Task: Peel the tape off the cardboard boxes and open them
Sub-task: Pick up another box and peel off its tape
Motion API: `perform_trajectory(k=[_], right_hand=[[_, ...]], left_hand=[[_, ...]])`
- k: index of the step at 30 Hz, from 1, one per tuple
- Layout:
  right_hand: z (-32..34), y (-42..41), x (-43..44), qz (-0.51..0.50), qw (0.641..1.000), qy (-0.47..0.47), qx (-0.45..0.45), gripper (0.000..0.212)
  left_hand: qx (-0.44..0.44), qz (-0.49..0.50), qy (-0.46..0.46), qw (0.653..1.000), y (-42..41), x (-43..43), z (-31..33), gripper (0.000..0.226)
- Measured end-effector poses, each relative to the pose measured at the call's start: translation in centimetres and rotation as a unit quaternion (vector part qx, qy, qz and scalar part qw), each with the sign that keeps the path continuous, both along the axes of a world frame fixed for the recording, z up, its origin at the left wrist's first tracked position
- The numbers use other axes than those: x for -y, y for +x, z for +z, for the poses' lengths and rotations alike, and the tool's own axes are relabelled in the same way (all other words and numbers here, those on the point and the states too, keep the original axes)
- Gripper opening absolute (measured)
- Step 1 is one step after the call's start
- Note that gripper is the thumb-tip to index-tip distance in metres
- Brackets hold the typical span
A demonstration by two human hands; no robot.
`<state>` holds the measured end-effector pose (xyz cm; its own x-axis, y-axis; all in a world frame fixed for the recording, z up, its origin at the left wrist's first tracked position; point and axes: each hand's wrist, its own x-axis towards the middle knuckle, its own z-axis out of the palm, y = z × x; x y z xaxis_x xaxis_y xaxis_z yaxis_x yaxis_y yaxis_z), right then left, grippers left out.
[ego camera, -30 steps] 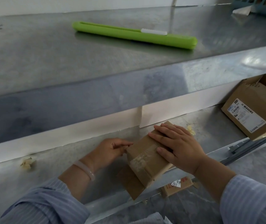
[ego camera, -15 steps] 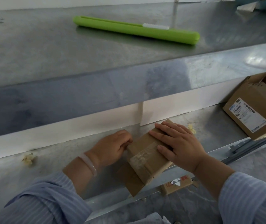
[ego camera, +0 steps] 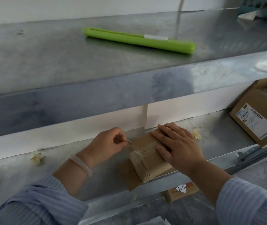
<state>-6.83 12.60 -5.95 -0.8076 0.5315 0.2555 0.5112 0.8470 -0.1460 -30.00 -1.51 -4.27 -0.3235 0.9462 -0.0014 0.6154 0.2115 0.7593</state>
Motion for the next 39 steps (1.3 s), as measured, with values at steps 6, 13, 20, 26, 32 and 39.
perform_trajectory(k=[6, 13, 20, 26, 32, 39], right_hand=[[-0.4, -0.8, 0.3, -0.024, 1.0, 0.008, -0.007, 0.049], [-0.6, -0.6, 0.3, -0.022, 1.0, 0.006, -0.013, 0.049], [-0.5, -0.7, 0.3, -0.028, 1.0, -0.004, 0.011, 0.049], [-0.4, -0.8, 0.4, -0.032, 0.999, -0.007, 0.014, 0.05], [-0.3, -1.0, 0.4, -0.035, 0.999, -0.006, 0.014, 0.052], [-0.4, -1.2, 0.4, -0.039, 0.999, -0.004, 0.003, 0.05]], left_hand=[[-0.012, 0.121, 0.097, 0.988, 1.2, 0.8, -0.1, 0.023], [0.092, 0.038, 0.053, 0.994, 1.8, 0.5, 1.6, 0.029], [-0.078, 0.1, 0.065, 0.99, 1.1, -0.8, 1.3, 0.021], [0.007, 0.121, 0.092, 0.988, 1.4, -1.1, 1.5, 0.023], [0.062, 0.081, 0.064, 0.993, 1.9, -1.0, 2.8, 0.032], [-0.013, 0.153, 0.055, 0.987, 3.1, -1.3, 1.2, 0.019]])
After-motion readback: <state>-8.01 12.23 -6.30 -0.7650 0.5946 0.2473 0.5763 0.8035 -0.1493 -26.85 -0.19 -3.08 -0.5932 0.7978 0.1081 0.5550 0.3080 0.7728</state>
